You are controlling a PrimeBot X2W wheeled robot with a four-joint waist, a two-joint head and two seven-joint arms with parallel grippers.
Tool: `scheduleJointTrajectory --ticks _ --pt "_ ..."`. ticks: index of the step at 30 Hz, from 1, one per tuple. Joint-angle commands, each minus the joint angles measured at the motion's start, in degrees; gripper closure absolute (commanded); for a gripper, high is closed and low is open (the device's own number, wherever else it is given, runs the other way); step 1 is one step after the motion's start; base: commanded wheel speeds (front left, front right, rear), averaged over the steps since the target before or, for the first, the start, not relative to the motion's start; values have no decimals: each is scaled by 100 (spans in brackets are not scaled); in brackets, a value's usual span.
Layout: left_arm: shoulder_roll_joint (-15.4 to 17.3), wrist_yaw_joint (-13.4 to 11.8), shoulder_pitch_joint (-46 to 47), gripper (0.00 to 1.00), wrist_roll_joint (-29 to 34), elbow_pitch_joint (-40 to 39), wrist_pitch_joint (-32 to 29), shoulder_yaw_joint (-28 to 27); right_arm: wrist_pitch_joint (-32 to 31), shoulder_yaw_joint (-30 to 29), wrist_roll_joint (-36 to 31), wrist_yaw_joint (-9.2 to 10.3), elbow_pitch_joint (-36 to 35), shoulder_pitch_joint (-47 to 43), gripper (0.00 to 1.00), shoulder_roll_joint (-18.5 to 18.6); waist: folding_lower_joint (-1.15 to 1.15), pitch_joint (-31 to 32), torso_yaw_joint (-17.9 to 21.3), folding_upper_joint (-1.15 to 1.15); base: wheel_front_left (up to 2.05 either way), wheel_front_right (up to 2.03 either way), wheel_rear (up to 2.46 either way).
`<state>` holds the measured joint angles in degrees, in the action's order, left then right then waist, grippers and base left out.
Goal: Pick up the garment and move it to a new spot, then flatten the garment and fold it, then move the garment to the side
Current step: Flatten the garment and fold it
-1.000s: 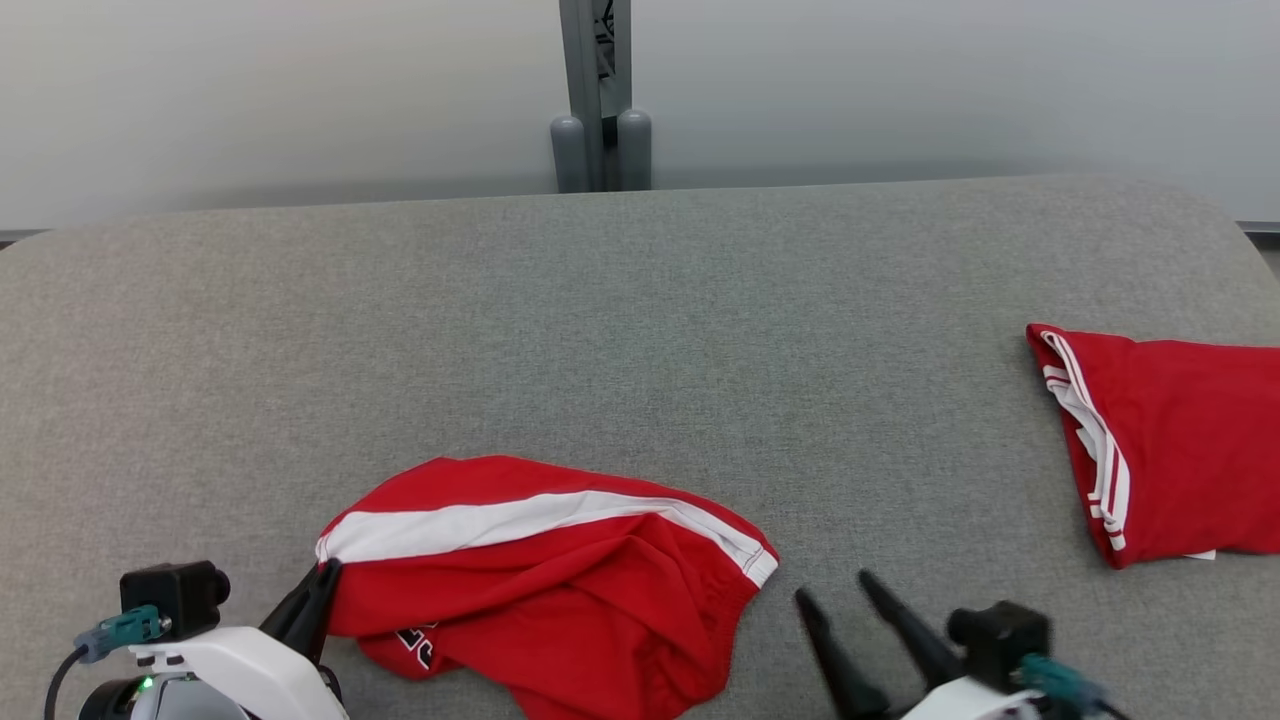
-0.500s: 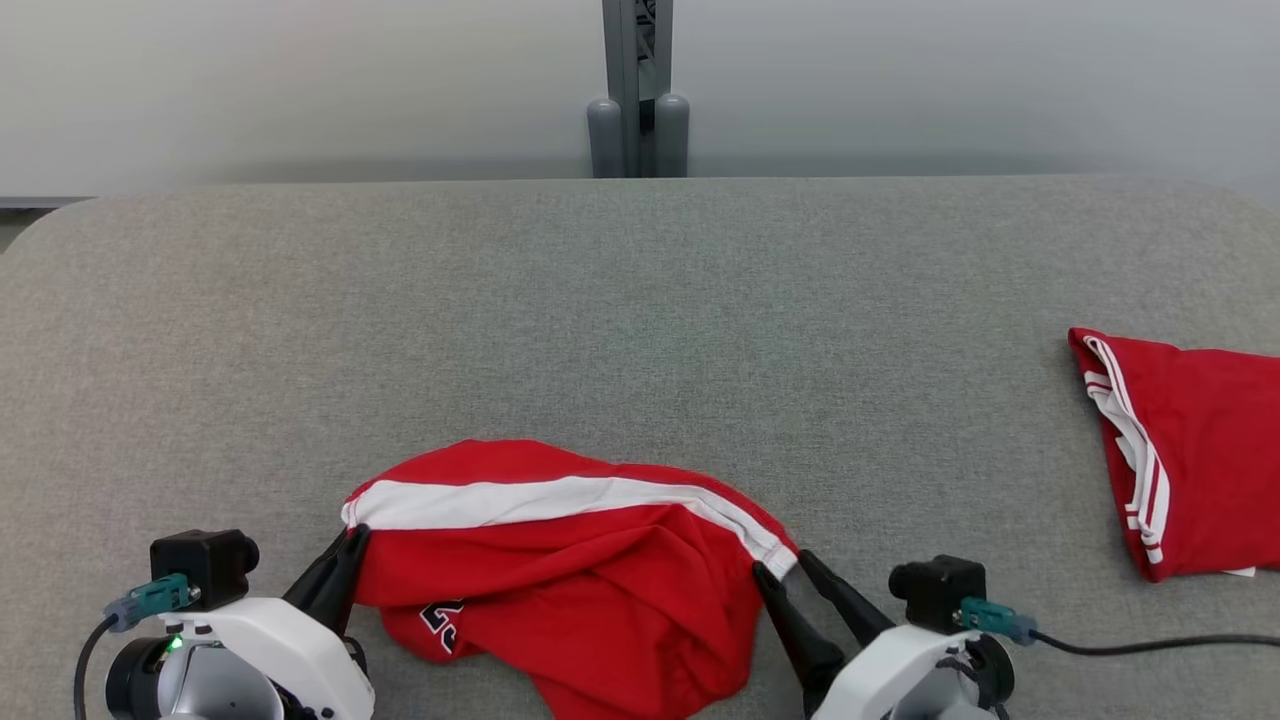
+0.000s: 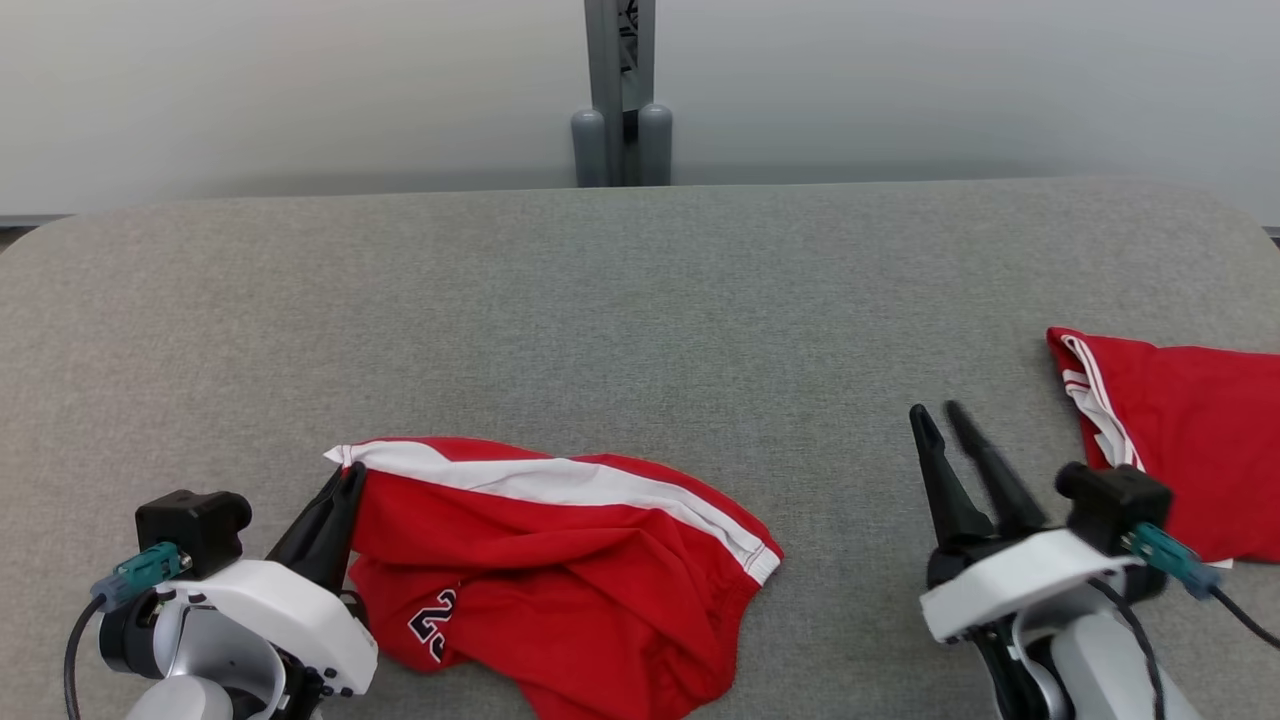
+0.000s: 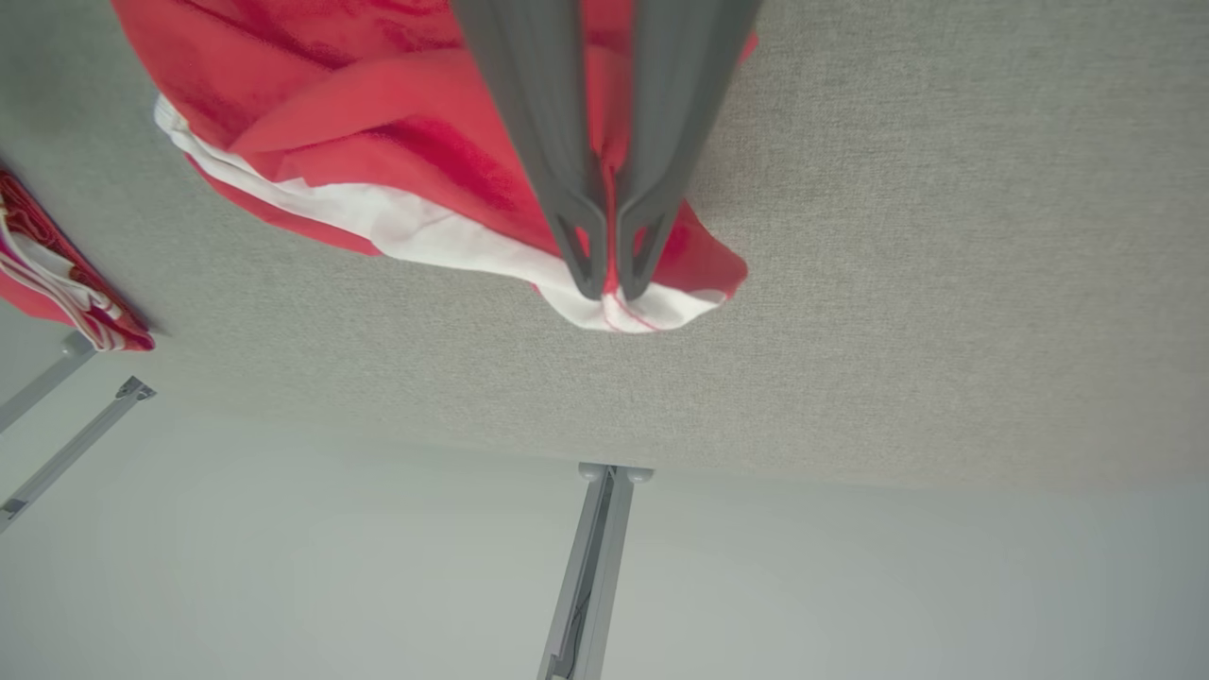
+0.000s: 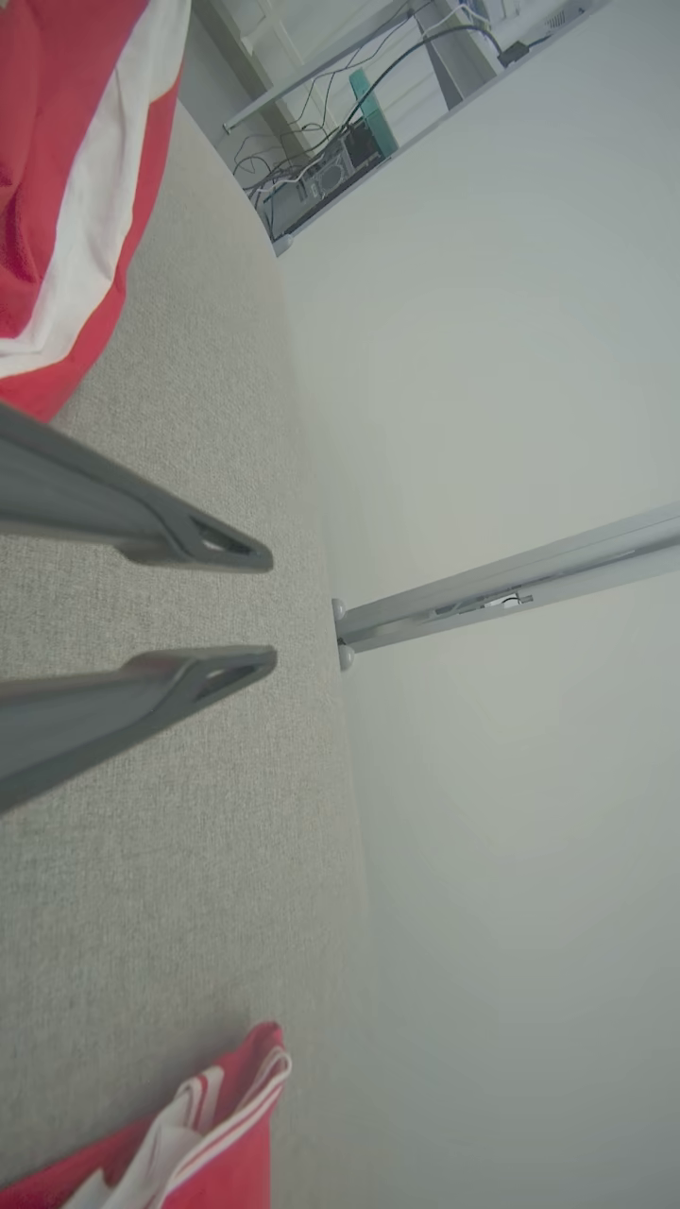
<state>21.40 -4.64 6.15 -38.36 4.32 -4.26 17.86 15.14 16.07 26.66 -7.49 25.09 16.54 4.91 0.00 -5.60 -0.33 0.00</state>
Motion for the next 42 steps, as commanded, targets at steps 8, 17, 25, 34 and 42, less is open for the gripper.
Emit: scheduleJointTrajectory --ticks 8,17,25,34,42 --pt "90 -126 -246 100 -87 -10 -25 -60 9 -1136 -1399 -2 -1820 -1033 0 -123 0 89 281 0 0 0 0" --pt "144 -194 -467 100 -150 26 -42 -68 -653 -1697 -1783 -2 -3119 -2047 0 -172 0 261 415 0 0 0 0" --pt "212 -263 -550 100 -154 -64 -118 -38 -801 -1694 -1652 -2 -3326 -2379 0 -190 0 310 420 0 0 0 0" --pt "219 -308 -519 100 -146 -114 -148 13 -792 -1654 -1627 -2 -3251 -2280 0 -191 0 300 377 0 0 0 0" --pt "58 -183 -157 100 -46 -35 -249 293 -1622 -447 -802 -2 -1409 -1933 0 -179 0 99 -61 0 0 0 0"
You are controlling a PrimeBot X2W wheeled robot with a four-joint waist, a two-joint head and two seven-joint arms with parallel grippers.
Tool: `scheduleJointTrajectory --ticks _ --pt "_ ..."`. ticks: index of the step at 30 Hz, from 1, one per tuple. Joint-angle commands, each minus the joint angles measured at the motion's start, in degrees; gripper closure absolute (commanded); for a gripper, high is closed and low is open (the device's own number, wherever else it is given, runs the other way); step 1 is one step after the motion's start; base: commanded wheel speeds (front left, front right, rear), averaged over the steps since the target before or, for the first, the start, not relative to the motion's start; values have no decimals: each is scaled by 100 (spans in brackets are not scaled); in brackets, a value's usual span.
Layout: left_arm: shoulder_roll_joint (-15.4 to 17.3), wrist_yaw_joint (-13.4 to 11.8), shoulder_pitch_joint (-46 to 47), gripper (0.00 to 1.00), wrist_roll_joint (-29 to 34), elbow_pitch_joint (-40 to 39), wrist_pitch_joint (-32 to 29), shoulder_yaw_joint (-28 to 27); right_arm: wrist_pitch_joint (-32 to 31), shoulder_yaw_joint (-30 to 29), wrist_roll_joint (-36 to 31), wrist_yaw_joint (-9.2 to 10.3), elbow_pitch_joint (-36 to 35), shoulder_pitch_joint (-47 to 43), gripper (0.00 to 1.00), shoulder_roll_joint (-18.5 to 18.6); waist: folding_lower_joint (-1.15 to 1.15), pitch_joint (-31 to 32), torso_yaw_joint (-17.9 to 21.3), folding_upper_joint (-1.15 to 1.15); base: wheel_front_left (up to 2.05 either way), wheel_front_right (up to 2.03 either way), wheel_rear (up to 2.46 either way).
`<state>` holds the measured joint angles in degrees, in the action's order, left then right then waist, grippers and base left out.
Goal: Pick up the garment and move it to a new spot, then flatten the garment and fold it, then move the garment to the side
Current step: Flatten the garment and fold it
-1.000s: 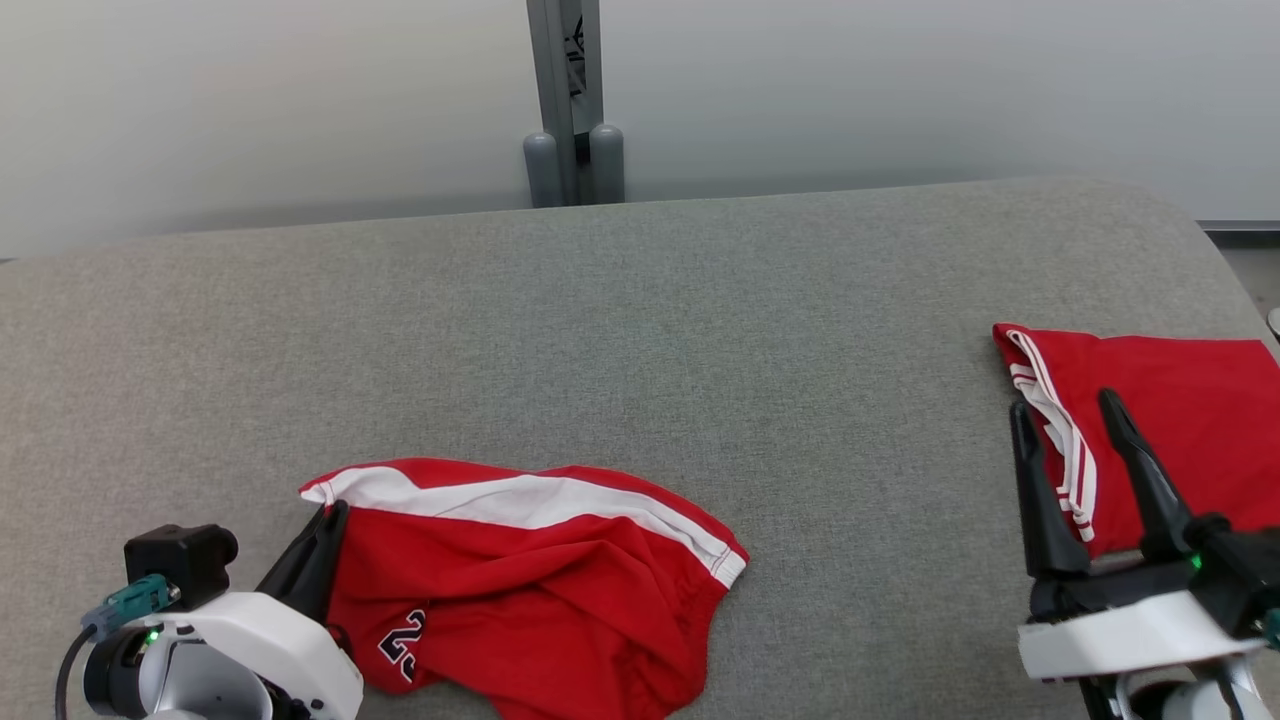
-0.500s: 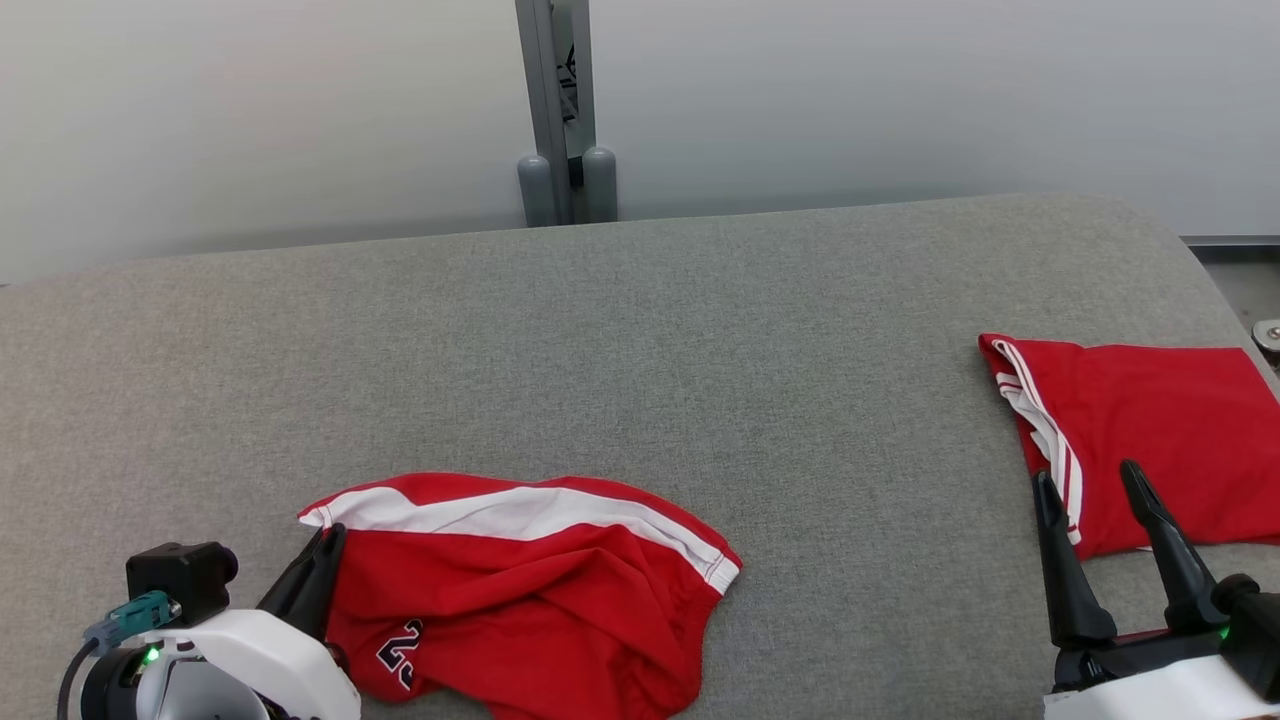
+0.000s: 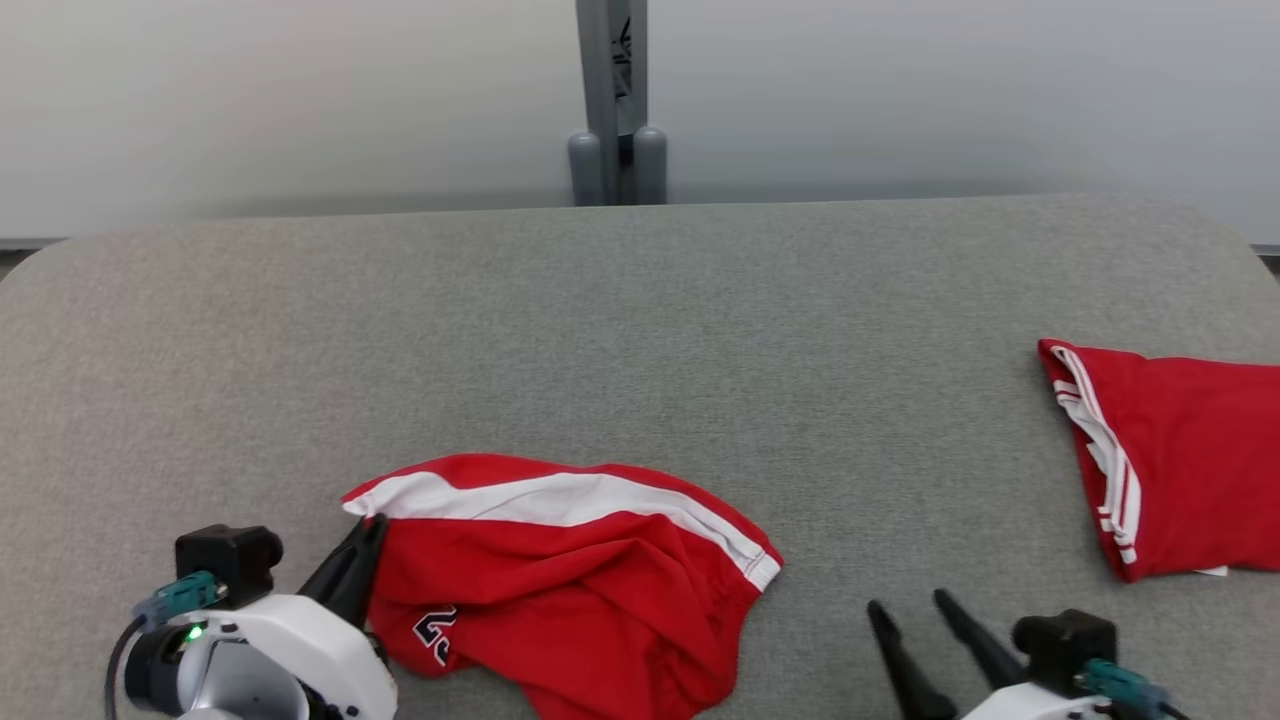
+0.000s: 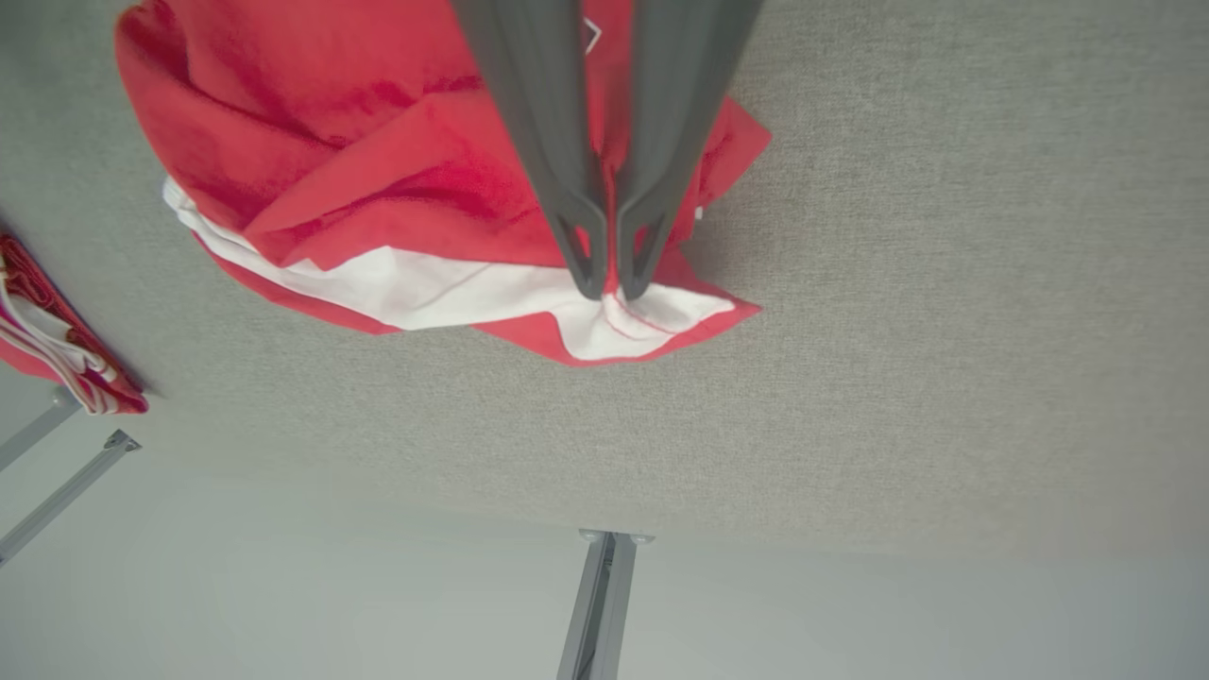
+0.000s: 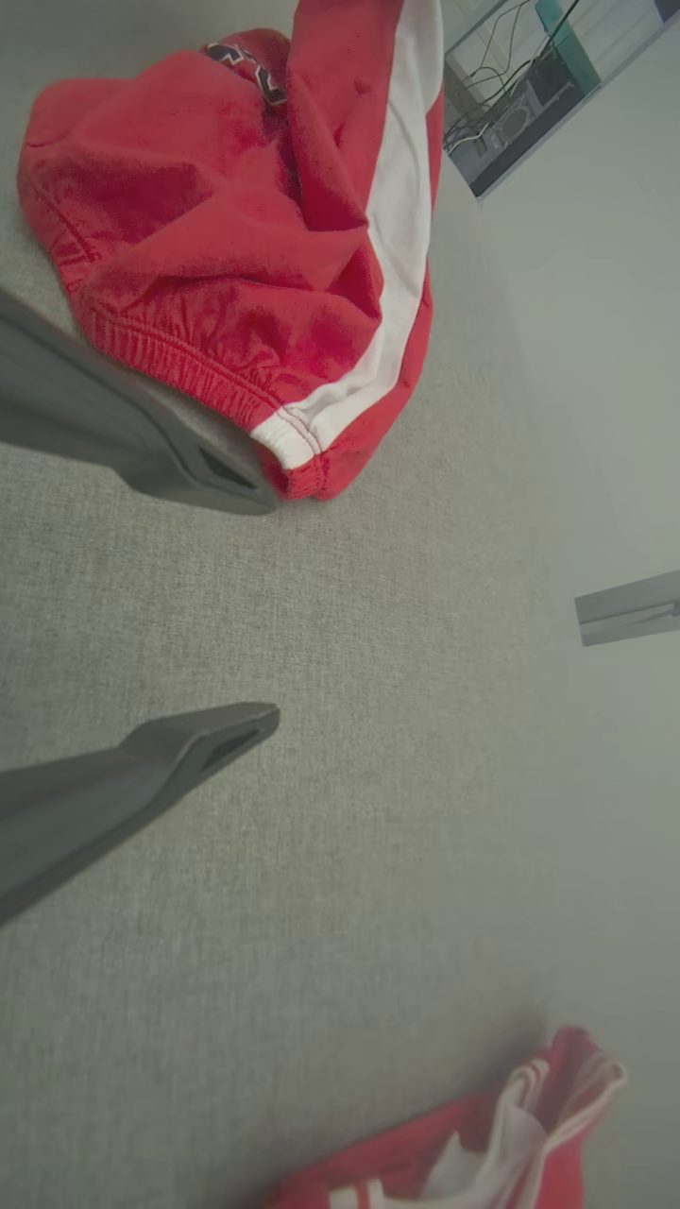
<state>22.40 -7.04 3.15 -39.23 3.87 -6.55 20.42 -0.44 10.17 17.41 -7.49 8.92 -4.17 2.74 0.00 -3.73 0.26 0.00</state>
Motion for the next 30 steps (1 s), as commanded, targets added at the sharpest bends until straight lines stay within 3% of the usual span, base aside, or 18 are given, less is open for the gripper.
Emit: scheduleJointTrajectory --ticks 1,17,18,20,24,30 --pt "-50 76 179 100 42 46 -30 68 -38 316 248 -2 368 220 0 34 0 -113 -169 0 0 0 0" --pt "-223 330 604 100 49 525 128 264 858 1991 2007 -2 2396 1846 0 34 0 -316 -490 0 0 0 0" --pt "-224 339 595 100 45 547 135 264 925 2071 2100 -2 2471 1929 38 37 0 -315 -495 0 0 0 0" --pt "-230 346 607 100 53 584 198 251 1130 2175 2215 -2 2540 2056 100 37 0 -317 -502 0 0 0 0" --pt "-239 340 676 100 68 588 380 190 1412 2270 2318 -2 2534 2215 100 129 0 -313 -496 0 0 0 0" --pt "-46 288 875 100 183 174 745 -46 1578 1633 1853 -2 1554 2523 100 591 0 -231 -349 0 0 0 0"
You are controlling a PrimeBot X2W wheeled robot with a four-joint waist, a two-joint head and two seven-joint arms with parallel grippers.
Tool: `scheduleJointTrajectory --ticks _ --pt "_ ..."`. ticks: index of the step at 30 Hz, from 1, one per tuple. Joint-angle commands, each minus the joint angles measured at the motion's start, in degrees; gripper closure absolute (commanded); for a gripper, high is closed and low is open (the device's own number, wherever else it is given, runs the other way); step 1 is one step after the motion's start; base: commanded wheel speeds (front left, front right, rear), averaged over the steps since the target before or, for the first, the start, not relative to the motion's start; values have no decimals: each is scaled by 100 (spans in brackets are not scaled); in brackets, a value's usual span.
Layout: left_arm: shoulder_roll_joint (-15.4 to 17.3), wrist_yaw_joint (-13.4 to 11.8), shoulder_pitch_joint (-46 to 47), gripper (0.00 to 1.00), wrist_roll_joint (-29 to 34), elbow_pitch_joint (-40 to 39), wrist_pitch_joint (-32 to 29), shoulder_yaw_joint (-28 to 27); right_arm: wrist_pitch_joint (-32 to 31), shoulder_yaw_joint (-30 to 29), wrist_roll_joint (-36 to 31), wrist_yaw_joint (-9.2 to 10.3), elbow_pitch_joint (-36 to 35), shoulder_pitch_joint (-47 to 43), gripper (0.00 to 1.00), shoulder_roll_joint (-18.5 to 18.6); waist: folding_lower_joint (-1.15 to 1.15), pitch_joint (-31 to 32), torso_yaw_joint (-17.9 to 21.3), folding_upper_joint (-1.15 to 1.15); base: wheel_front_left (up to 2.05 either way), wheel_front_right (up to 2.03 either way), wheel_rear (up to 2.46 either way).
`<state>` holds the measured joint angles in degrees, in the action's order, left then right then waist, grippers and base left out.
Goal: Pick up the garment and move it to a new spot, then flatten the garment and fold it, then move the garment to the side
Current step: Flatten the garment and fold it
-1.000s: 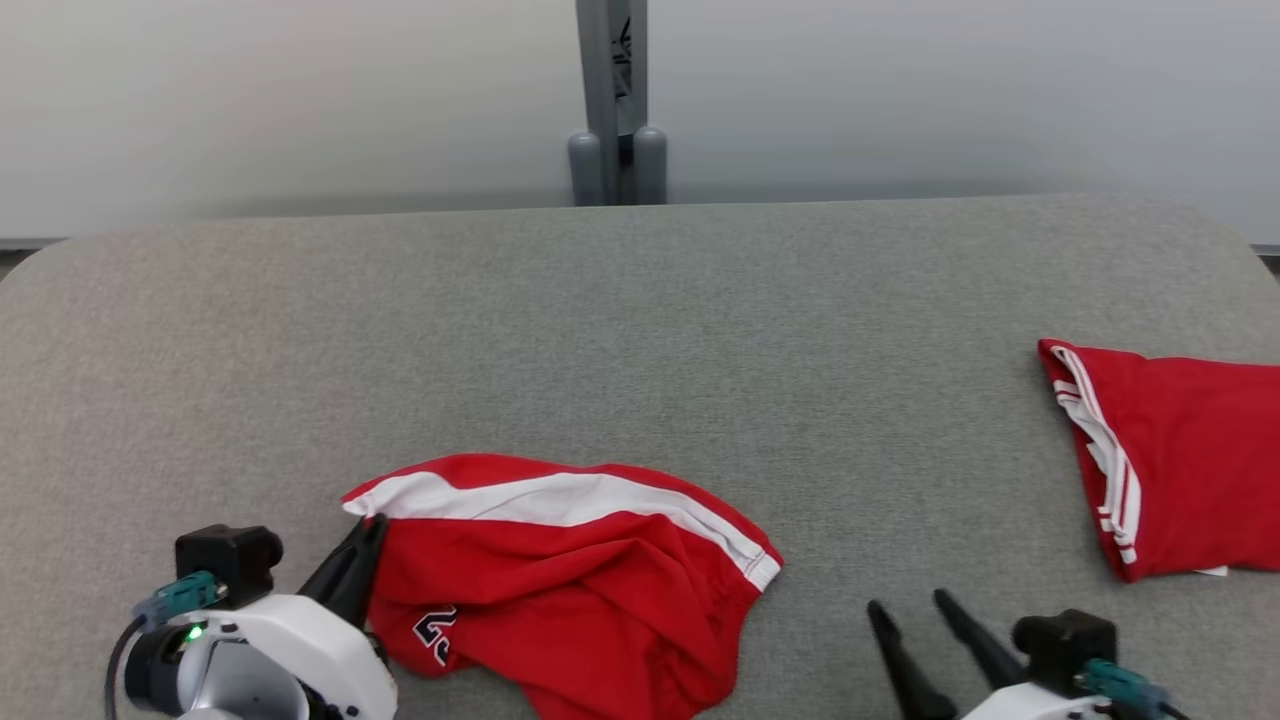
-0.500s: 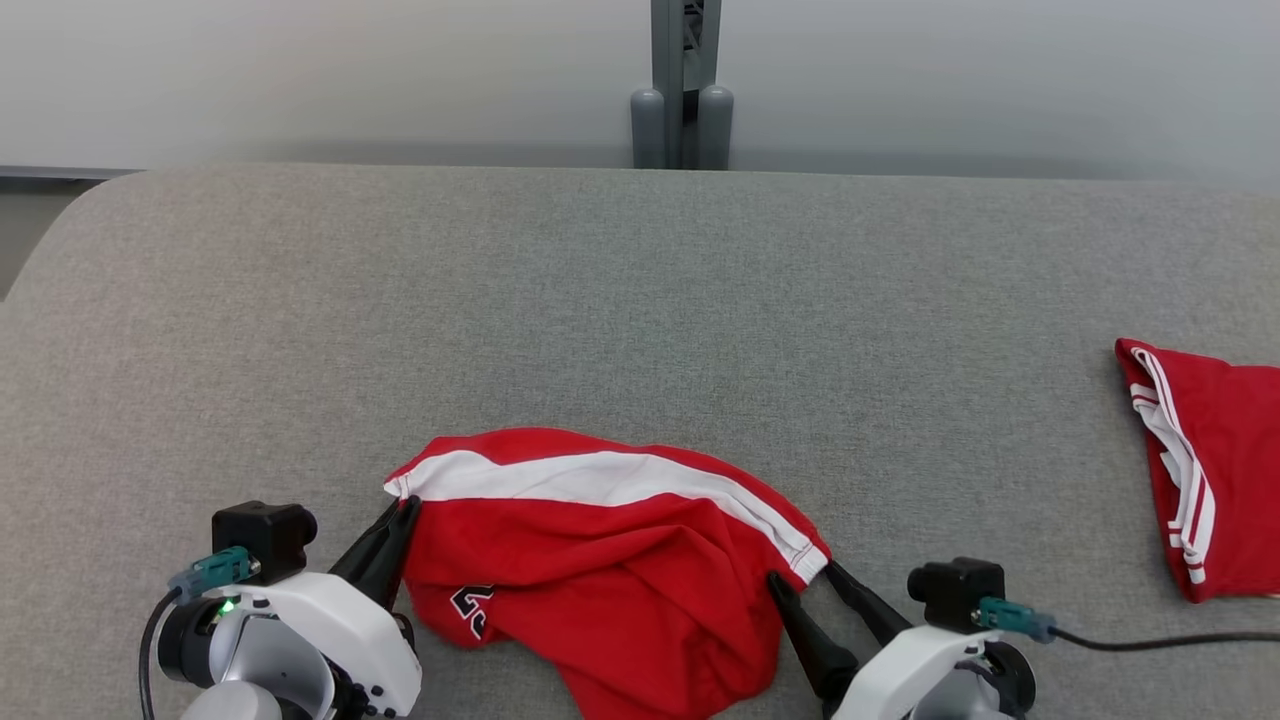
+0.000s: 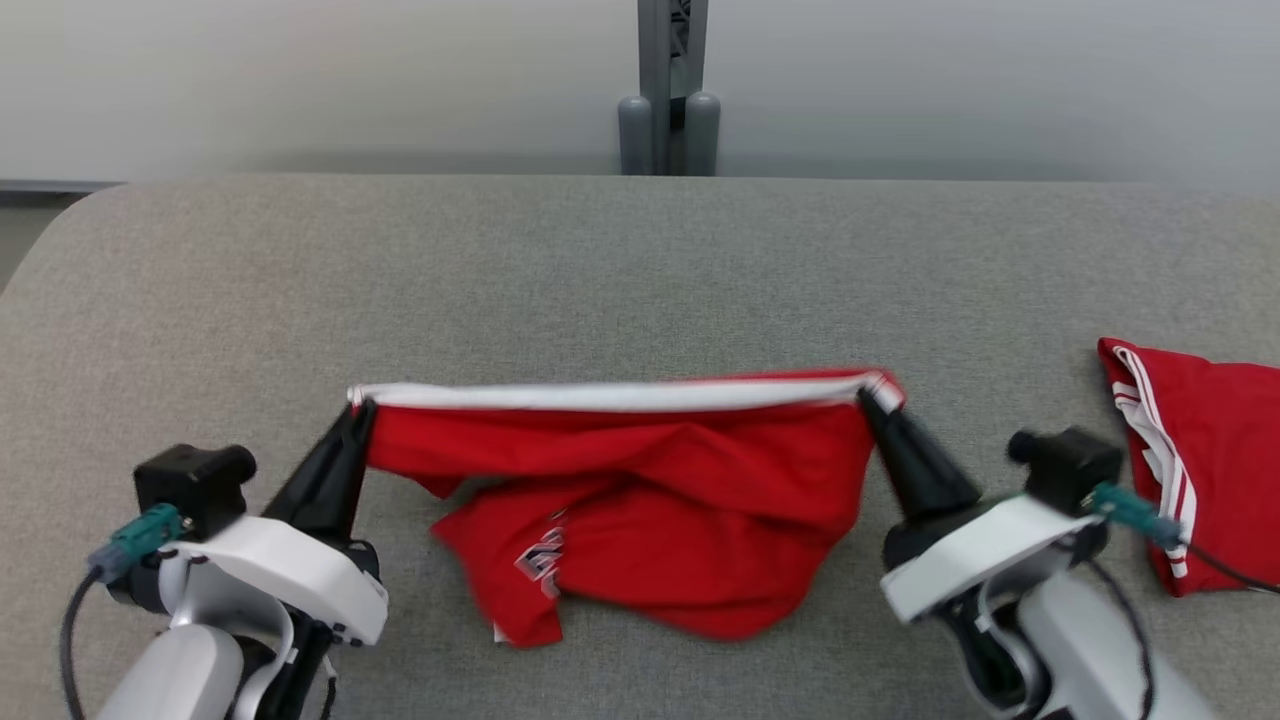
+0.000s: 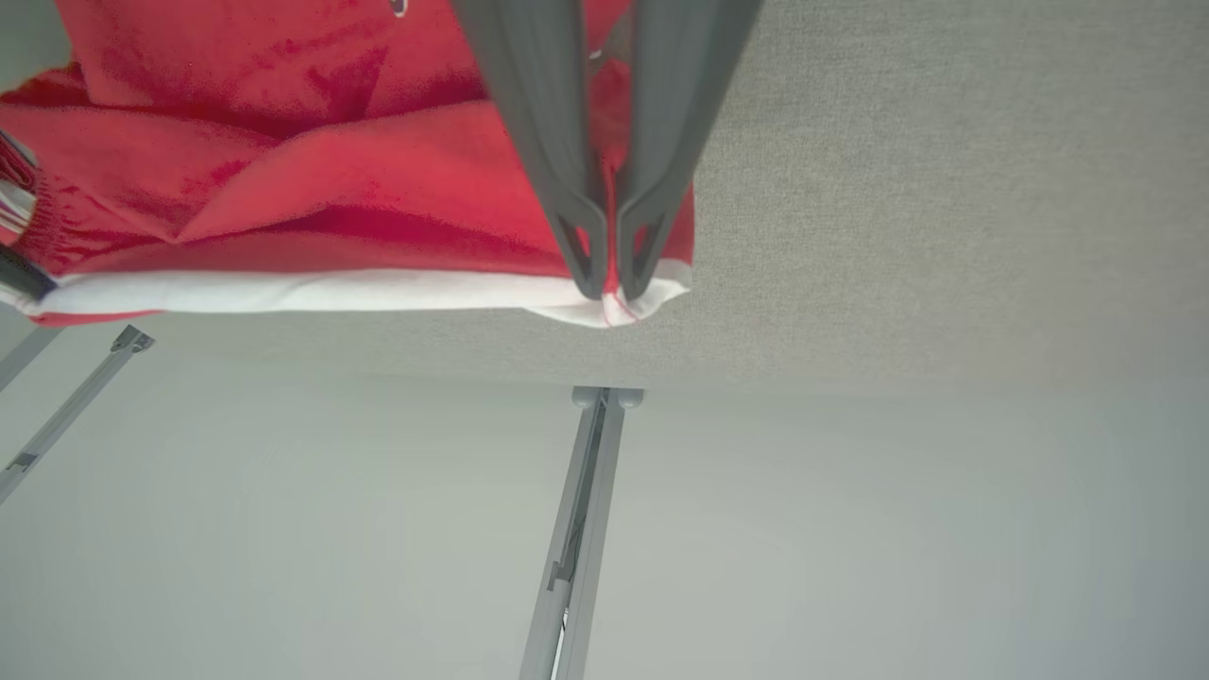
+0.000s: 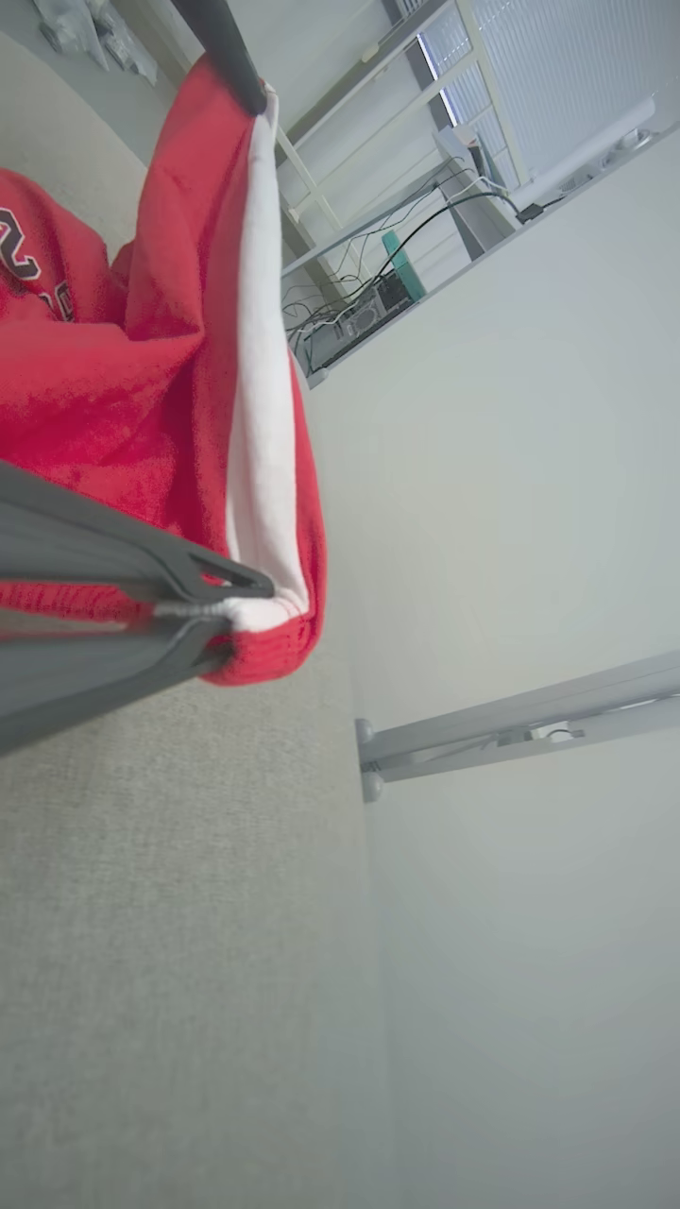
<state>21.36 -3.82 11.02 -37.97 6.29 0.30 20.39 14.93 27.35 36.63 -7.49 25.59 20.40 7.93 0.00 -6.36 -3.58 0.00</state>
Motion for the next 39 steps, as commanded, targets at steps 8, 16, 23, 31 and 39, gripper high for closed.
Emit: scheduleJointTrajectory --ticks 8,16,23,31,39 --pt "331 -403 257 100 357 -1158 291 -384 -227 -800 -590 0 -1492 115 100 503 0 296 242 0 0 0 0" --pt "529 -904 34 100 715 -2479 255 -591 -1002 -1501 -792 0 -3035 -400 100 534 0 473 356 0 0 0 0" --pt "711 -1331 -62 100 1142 -3672 129 -754 -1559 -2028 -1030 0 -4336 -896 100 315 0 521 415 0 0 0 0" --pt "803 -1409 -5 100 1290 -4045 -150 -640 -1882 -2116 -977 -1 -4687 -1003 100 104 0 463 489 0 0 0 0" --pt "764 -986 827 100 966 -3253 -190 -554 -1768 -1859 -767 -1 -3792 -78 100 359 0 94 538 0 0 0 0"
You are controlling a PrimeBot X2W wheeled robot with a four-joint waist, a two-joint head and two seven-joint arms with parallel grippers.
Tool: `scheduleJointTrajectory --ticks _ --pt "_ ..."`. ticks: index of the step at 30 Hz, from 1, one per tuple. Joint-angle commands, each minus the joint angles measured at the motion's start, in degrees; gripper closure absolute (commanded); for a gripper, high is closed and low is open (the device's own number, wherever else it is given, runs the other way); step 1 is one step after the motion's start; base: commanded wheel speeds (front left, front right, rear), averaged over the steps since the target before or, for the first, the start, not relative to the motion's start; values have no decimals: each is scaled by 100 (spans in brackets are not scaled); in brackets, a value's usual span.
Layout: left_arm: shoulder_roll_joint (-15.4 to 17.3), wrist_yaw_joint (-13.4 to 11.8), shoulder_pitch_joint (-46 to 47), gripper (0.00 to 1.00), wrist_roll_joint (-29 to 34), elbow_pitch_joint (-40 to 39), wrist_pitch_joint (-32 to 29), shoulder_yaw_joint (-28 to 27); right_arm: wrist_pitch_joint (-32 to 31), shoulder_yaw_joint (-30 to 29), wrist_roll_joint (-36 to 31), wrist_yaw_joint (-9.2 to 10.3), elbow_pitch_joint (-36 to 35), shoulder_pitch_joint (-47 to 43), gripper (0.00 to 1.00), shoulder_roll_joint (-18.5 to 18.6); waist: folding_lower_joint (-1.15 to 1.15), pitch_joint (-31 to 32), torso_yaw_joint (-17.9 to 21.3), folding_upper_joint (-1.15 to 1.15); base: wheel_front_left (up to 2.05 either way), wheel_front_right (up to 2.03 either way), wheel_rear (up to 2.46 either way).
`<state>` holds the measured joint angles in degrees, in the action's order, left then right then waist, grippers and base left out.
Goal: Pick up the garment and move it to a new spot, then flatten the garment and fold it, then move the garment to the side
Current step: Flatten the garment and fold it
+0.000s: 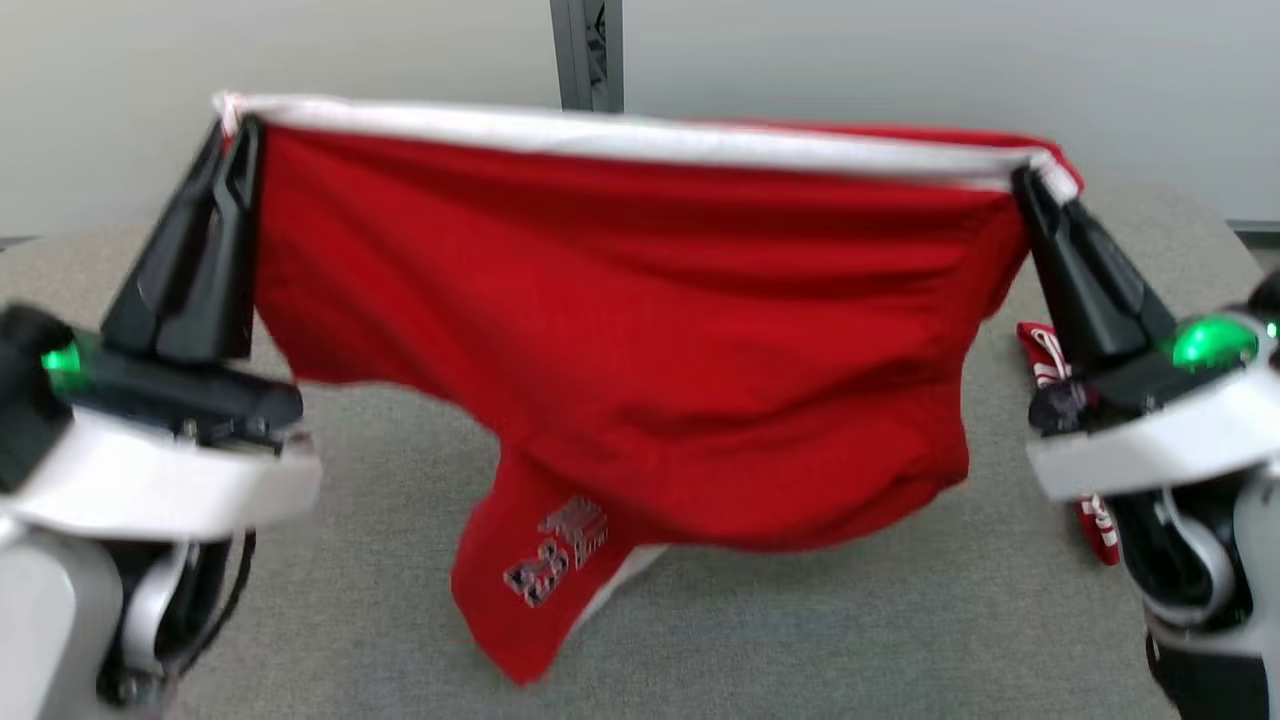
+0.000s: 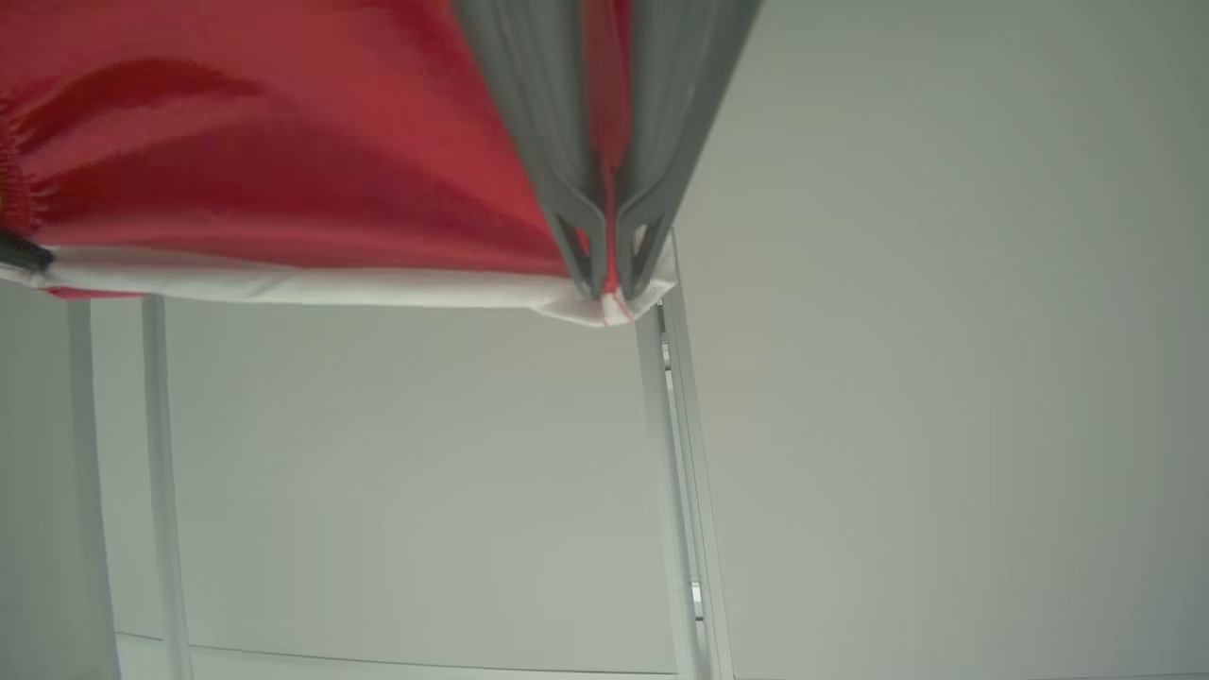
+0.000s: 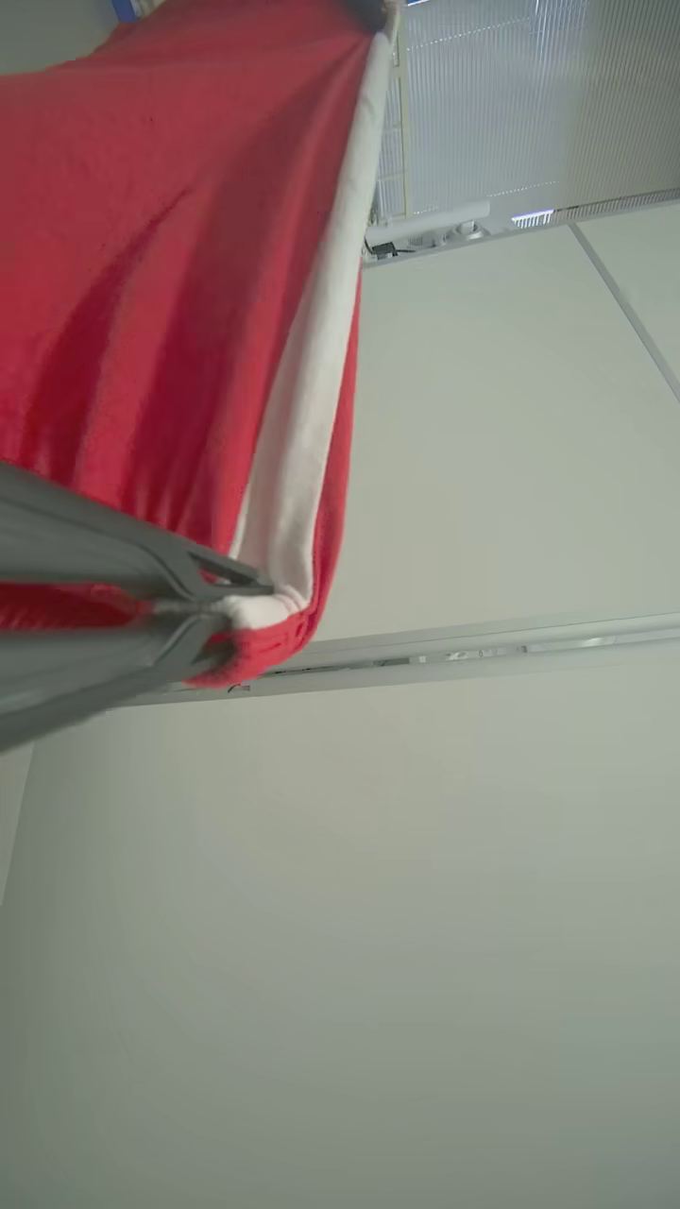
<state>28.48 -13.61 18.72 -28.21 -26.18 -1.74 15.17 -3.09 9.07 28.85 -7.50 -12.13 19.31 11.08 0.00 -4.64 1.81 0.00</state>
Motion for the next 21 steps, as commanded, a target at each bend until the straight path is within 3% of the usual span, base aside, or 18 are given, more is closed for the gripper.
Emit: scheduleJointTrajectory --ticks 1,9,13,18,21 --pt "-11 102 276 100 -105 189 55 -21 92 41 92 0 171 247 100 53 0 -147 -7 0 0 0 0" --pt "-420 877 2477 100 -331 2723 358 126 730 835 387 0 2269 2452 100 361 0 -706 -69 0 0 0 0" --pt "-692 1168 3700 100 -177 4168 538 318 1211 1336 628 0 3461 3611 100 393 0 -950 -118 0 0 0 0" --pt "-1183 1578 5153 100 62 5938 1332 541 1779 1886 804 0 4977 5015 100 248 0 -1189 -191 0 0 0 0" --pt "-1354 1673 5362 100 127 6371 1494 617 1824 2139 762 -1 5321 5178 100 214 0 -1250 -238 0 0 0 0"
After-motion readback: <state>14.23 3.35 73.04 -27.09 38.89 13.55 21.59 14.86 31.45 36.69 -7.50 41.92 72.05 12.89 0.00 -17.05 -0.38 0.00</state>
